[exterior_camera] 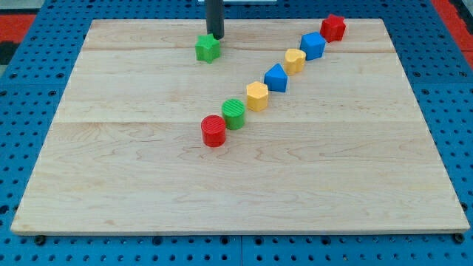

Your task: Push the green star towards the red circle

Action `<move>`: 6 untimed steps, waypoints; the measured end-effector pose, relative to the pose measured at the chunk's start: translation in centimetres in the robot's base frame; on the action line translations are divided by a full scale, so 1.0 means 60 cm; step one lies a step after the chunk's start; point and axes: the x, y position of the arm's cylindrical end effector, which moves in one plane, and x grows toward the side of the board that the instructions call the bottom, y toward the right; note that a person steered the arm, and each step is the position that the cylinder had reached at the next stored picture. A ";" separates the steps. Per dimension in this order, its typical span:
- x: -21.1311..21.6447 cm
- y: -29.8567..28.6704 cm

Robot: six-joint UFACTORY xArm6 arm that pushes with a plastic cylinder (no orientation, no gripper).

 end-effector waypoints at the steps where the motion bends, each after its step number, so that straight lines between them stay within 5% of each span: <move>1: 0.024 -0.001; 6: 0.285 -0.144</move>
